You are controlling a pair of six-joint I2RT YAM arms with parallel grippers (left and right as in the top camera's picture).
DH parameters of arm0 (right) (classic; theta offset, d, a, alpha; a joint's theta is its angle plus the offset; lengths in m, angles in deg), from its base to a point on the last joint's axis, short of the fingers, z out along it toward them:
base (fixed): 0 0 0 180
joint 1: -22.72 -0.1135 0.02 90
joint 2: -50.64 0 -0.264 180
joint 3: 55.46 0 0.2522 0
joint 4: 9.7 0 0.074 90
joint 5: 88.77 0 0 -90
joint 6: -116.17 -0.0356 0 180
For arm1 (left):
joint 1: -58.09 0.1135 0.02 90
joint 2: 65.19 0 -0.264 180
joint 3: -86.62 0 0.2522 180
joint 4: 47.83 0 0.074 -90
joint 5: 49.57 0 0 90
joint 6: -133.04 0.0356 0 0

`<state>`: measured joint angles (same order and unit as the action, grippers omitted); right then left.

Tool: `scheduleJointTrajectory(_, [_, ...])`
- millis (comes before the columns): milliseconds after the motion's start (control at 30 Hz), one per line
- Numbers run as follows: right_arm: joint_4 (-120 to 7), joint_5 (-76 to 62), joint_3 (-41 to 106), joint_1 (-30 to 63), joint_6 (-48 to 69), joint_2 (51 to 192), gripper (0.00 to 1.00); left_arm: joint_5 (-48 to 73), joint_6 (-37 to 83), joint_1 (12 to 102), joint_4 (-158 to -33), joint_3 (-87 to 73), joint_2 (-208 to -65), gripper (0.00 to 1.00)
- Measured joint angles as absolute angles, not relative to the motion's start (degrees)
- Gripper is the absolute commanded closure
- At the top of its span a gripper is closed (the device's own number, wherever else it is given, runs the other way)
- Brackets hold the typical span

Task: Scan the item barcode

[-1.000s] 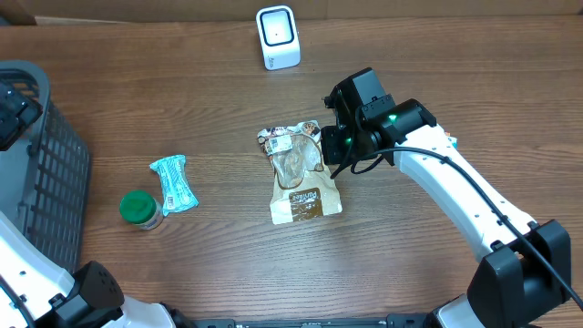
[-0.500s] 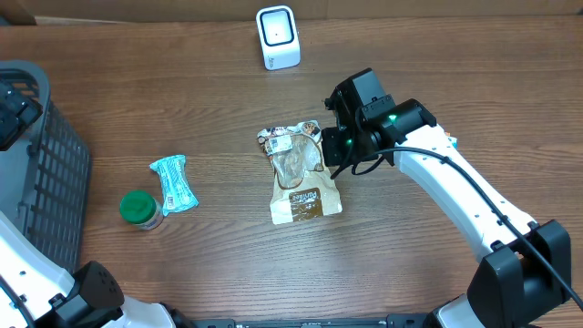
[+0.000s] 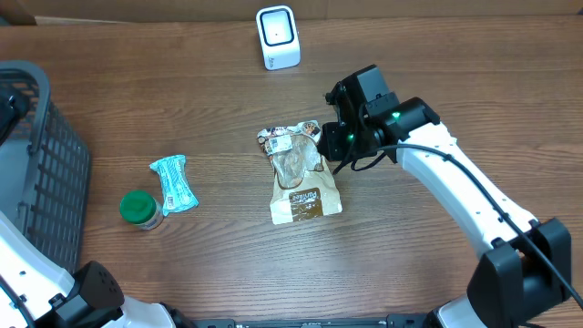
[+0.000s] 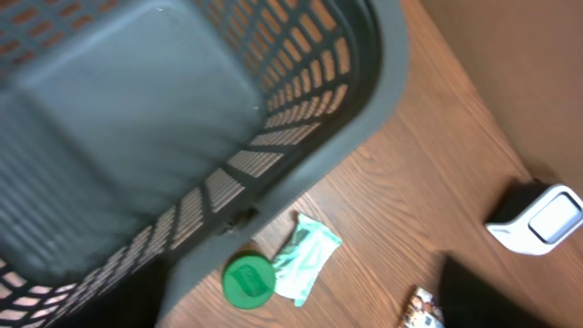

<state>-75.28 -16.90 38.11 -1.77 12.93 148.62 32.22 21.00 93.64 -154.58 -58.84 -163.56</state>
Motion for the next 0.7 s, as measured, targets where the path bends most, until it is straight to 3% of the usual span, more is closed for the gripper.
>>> scheduleJointTrajectory(100, [-75.0, -19.5, 38.1, 0.1, 13.8, 151.4, 0.35, 29.6, 22.7, 92.3, -154.9, -58.8, -163.6, 0.63])
scheduleJointTrajectory(300, [-76.0, -25.2, 38.1, 5.4, 15.8, 157.0, 0.36, 27.5, 26.0, 83.1, -156.4, -58.6, -164.8, 0.96])
scheduleJointTrajectory(500, [-77.4, -27.3, 38.1, 9.9, 17.3, 157.5, 0.37, 26.8, 27.0, 68.9, -153.9, -52.9, -165.2, 0.96])
scheduleJointTrajectory(700, [-79.9, -28.0, 38.1, 10.2, 18.6, 157.5, 0.36, 26.3, 27.2, 55.4, -140.7, -38.2, -165.6, 0.96])
